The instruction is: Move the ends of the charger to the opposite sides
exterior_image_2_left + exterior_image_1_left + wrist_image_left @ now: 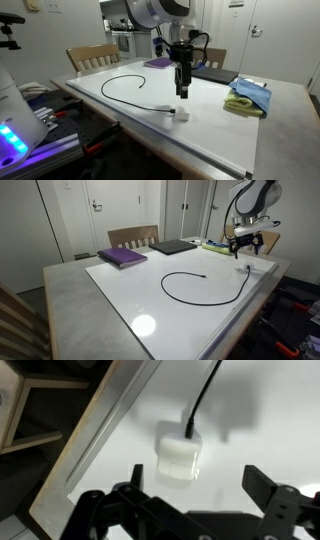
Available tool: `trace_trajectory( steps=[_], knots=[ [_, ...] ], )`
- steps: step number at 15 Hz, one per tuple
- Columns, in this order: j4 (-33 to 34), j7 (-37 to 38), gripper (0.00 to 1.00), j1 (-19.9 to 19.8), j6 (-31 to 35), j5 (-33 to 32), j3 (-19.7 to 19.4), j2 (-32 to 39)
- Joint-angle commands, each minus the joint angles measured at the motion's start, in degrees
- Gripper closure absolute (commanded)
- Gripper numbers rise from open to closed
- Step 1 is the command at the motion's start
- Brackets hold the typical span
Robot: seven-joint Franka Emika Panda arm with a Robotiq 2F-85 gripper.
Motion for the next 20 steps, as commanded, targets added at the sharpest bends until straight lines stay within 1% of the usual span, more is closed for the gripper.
trace_trajectory(
  steps=[1, 4, 7, 11, 14, 15, 16, 17, 20],
  knots=[
    [-0.35, -9.84, 0.0, -1.88, -4.44, 1.18, 4.28, -5.01],
    [-1.24, -19.86, 0.0, -3.32, -5.44, 3.66, 6.96, -7.81],
    [-2.66, -29.77, 0.0, -4.7, -5.89, 4.59, 8.65, -9.84],
    [-5.29, -40.07, 0.0, -5.68, -4.32, 2.27, 9.79, -11.33],
    [-7.97, -46.66, 0.0, -5.47, -3.67, -0.21, 10.69, -13.71],
    [-9.28, -48.71, 0.0, -5.42, -2.4, -0.48, 11.19, -14.44],
    [-10.14, -51.6, 0.0, -5.42, -2.11, 0.56, 11.93, -15.39],
    [-6.5, -47.1, 0.0, -5.39, -4.27, 0.79, 11.58, -12.01],
    [-8.44, -49.68, 0.0, -5.28, -3.61, 0.87, 12.45, -13.92]
  ],
)
